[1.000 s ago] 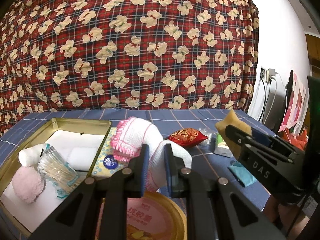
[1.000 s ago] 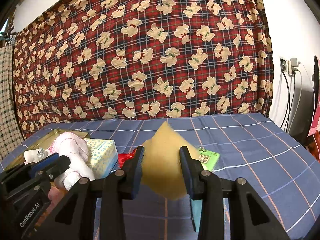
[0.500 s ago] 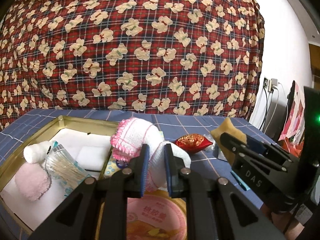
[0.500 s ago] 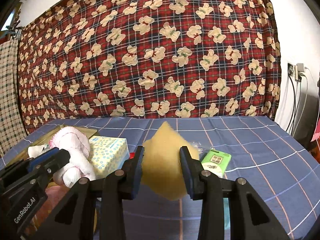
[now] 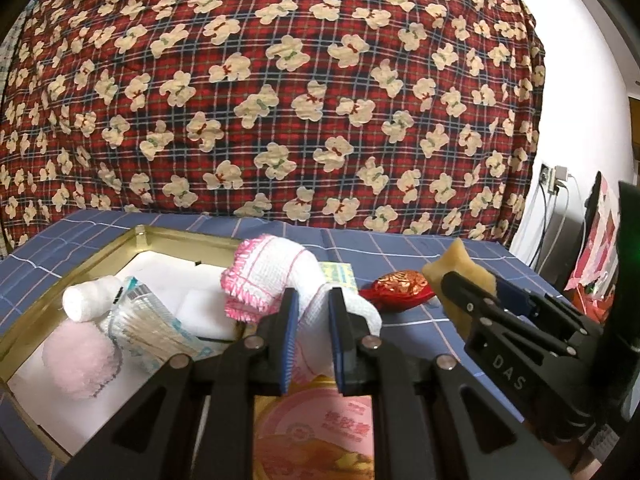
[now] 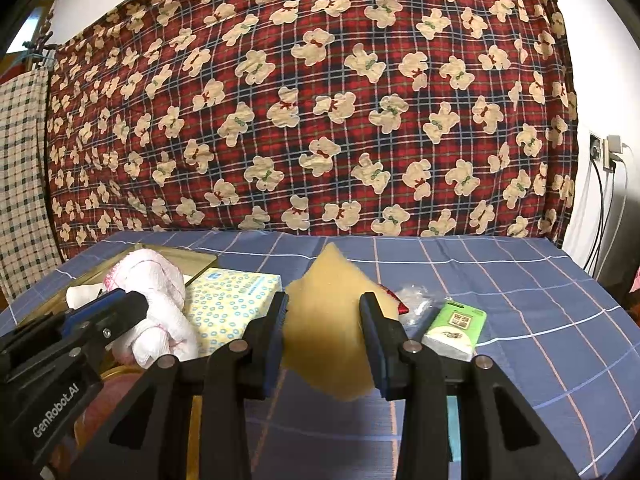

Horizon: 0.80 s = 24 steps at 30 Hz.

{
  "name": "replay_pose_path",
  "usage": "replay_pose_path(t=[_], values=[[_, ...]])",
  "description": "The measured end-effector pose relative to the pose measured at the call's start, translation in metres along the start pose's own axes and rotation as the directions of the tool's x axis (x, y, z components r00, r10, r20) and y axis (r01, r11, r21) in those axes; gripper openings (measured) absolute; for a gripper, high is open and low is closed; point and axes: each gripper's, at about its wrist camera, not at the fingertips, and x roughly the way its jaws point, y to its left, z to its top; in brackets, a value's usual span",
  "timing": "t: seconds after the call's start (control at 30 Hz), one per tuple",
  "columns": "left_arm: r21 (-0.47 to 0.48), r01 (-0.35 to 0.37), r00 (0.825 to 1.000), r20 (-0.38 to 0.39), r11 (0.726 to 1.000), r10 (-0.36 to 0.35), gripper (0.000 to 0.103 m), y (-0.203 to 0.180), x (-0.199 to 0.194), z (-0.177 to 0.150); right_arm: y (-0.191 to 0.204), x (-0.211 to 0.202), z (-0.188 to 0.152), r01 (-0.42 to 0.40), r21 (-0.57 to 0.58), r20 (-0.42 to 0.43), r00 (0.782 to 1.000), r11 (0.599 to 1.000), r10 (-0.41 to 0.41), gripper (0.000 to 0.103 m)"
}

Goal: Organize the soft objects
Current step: 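Carry the pink-edged cloth with the left gripper while the right gripper carries the sponge toward the tray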

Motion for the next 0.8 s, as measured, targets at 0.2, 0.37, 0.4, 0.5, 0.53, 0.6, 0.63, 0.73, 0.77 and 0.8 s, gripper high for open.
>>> replay_pose_path(t=[0.2, 0.37, 0.4, 0.5, 0.53, 0.6, 0.63, 0.73, 0.77, 0.8], values=[[-0.021, -0.025, 1.0, -0.007, 0.999, 0.025, 0.013, 0.007, 0.001, 0.0, 0.007, 0.002, 0.0, -0.012, -0.01, -0.003, 1.0, 1.0, 0.012, 0.039], [-0.025, -0.032, 0.999, -0.007, 0.999, 0.032, 0.013, 0.01, 0.0, 0.001, 0.012, 0.002, 0.0, -0.022, -0.014, -0.001, 1.0, 1.0, 0.022, 0.039], [-0.027, -0.033, 0.999, -0.006, 0.999, 0.033, 0.013, 0.011, 0.0, 0.0, 0.013, 0.002, 0.0, -0.025, -0.015, 0.0, 1.0, 1.0, 0.025, 0.039], [-0.038, -0.03, 1.0, -0.004, 0.999, 0.03, 0.013, 0.014, -0.001, 0.0, 0.016, 0.001, 0.0, -0.035, -0.021, 0.004, 0.999, 0.999, 0.035, 0.039], [-0.041, -0.026, 1.0, -0.002, 0.999, 0.026, 0.013, 0.015, -0.001, 0.0, 0.017, 0.001, 0.0, -0.036, -0.023, 0.004, 0.999, 0.999, 0.037, 0.039], [-0.043, -0.028, 1.0, 0.005, 0.999, 0.028, 0.013, 0.017, -0.003, 0.0, 0.018, 0.001, 0.0, -0.041, -0.024, 0.005, 0.999, 0.999, 0.041, 0.039], [-0.044, -0.029, 1.0, 0.005, 0.999, 0.029, 0.013, 0.017, -0.003, 0.0, 0.019, 0.001, 0.0, -0.044, -0.025, 0.005, 0.999, 0.999, 0.044, 0.039], [-0.053, -0.031, 0.999, 0.005, 0.998, 0.031, 0.013, 0.021, -0.003, 0.0, 0.022, 0.002, 0.0, -0.05, -0.028, 0.003, 0.999, 0.998, 0.05, 0.039], [-0.055, -0.031, 1.0, 0.005, 0.998, 0.031, 0.013, 0.022, -0.003, 0.0, 0.022, 0.002, 0.0, -0.052, -0.028, 0.003, 0.999, 0.998, 0.052, 0.039], [-0.056, -0.031, 0.999, 0.004, 0.998, 0.032, 0.013, 0.023, -0.003, 0.0, 0.023, 0.002, 0.0, -0.054, -0.029, 0.003, 0.999, 0.998, 0.054, 0.039]])
